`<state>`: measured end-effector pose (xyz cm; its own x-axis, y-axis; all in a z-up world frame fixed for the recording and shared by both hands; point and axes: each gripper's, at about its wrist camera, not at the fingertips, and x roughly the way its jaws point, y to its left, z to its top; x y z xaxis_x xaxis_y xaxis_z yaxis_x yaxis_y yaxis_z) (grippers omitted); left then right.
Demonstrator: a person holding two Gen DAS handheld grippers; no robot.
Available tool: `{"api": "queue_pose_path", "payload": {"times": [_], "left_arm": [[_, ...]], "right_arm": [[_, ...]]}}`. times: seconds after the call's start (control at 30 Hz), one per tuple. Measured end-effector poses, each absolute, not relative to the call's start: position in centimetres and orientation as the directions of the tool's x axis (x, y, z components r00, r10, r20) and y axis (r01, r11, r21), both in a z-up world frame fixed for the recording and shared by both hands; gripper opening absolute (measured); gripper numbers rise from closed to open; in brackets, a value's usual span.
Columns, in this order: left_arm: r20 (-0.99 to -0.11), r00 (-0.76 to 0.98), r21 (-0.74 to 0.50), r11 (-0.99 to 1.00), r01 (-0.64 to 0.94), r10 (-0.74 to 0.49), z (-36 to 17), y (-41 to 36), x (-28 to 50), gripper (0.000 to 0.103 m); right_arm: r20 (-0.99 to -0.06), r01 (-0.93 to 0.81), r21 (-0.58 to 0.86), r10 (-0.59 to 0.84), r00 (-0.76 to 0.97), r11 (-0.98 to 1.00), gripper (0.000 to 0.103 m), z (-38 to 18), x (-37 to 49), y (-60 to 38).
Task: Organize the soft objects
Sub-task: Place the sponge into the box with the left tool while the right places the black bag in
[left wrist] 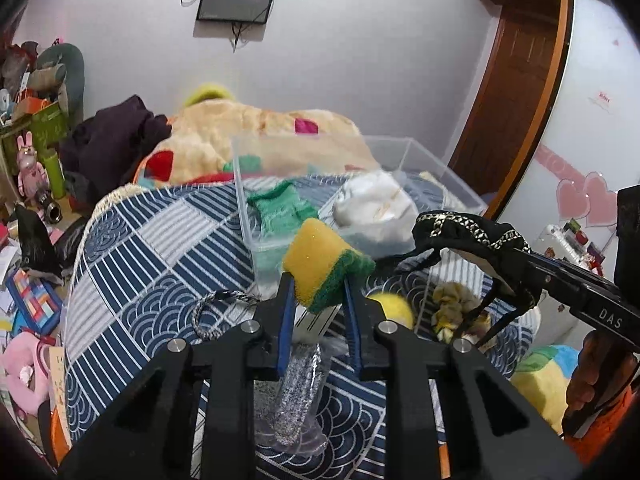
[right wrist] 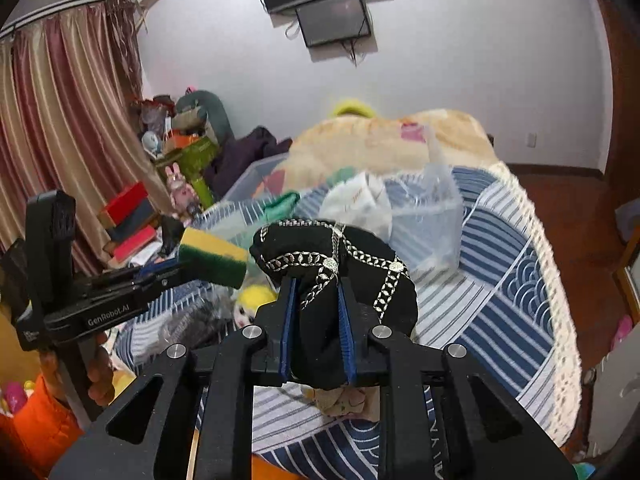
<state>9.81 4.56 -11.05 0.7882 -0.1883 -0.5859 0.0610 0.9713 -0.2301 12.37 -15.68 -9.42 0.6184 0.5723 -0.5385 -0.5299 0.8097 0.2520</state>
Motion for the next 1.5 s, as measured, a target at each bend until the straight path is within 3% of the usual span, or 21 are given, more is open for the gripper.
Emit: {"api": "queue_pose_path", "payload": {"times": [0.47,0.67,0.87,1.37,1.5], "left_arm": [[-0.468,0.871,-0.180,0.981,0.071,-0.149,-5.5,5.1,10.4,0.023],[-0.468,0.875,-0.158,0.986,0.052,-0.121,-5.2,5.2,12.7,0.023],[-0.512,0.853,-0.137,0.990,0.041,-0.106,-6.6,4.6,15.7,0.023],[-0.677,0.723,-0.130,0.990,0.061,-0.134,-12.7,2.8,21.4,0.023],[-0.674,0.729,-0.101,0.993,0.065,-0.116,-12.4,2.2,20.9,0.023]], "right_arm": [[-0.377,-0.539,0.211,0.577,0.725,0.815,0.018,-3.6,13.7,-15.4],[-0.358,-0.522,0.196,0.556,0.750,0.830,0.018,-3.0,15.6,-14.3],[-0.394,-0.501,0.188,0.532,0.749,0.845,0.018,-3.7,18.2,-13.1],[-0.605,-0.462,0.140,0.445,0.660,0.876,0.018,-9.4,22.1,-11.2],[-0.622,-0.475,0.131,0.445,0.644,0.870,0.023,-9.4,21.7,-11.3]]}}
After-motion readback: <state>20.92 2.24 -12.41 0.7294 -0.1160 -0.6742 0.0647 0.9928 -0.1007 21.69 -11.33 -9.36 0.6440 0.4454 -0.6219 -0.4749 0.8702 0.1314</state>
